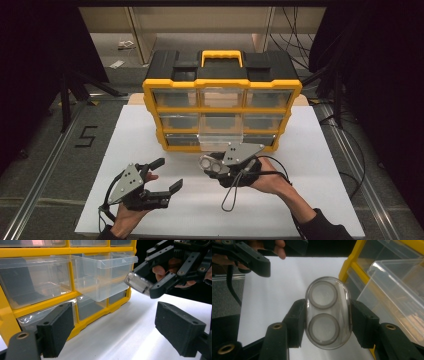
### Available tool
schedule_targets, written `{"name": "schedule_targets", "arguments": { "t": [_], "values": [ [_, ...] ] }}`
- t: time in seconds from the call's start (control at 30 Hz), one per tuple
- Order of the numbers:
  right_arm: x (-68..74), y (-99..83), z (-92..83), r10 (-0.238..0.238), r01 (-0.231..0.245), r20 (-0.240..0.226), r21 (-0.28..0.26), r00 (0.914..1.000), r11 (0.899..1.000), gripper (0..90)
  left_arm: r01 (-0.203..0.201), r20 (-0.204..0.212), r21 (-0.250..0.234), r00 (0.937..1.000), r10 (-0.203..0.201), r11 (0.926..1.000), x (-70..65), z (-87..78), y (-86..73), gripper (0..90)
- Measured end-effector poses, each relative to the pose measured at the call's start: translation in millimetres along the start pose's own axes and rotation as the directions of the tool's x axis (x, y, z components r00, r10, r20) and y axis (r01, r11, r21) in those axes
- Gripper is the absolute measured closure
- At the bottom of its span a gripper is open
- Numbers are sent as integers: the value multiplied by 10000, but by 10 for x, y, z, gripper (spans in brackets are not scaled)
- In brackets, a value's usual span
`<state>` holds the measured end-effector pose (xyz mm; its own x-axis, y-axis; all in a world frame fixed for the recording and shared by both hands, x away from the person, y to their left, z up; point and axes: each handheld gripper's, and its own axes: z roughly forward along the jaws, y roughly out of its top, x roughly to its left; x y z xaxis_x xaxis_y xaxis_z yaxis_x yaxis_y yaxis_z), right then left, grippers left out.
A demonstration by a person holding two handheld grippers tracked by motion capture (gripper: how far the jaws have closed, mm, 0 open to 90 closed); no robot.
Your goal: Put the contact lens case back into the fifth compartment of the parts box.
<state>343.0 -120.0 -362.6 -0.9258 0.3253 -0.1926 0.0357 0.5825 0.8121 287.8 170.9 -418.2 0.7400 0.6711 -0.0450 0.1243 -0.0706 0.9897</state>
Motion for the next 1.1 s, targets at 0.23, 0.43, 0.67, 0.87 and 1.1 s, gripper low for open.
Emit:
{"name": "schedule_targets", "arguments": {
  "t": [0.23, 0.43, 0.67, 0.87, 1.1],
  "values": [
    [-4, 47, -53, -72, 75, 122, -205, 9999, 9998, 495, 115, -19, -80, 9999, -115, 9999, 10, -3, 2, 150],
    [-8, 83, -93, -90, 98, 209, -408, 9997, 9991, 495, 99, -21, -73, 9999, -99, 9999, 9, -2, 1, 150],
    [-30, 132, -156, -94, 119, 369, -699, 9993, 9975, 495, 61, -34, -62, 10000, -61, 10000, 8, -3, 0, 150],
    [-62, 171, -232, -12, 72, 635, -950, 9980, 9955, 496, 57, -41, -72, 10000, -58, 10000, 8, -4, 1, 150],
    [-101, 195, -293, 116, -13, 867, -1182, 9962, 9930, 496, 68, -43, -72, 10000, -69, 10000, 10, -2, 1, 151]
  ]
}}
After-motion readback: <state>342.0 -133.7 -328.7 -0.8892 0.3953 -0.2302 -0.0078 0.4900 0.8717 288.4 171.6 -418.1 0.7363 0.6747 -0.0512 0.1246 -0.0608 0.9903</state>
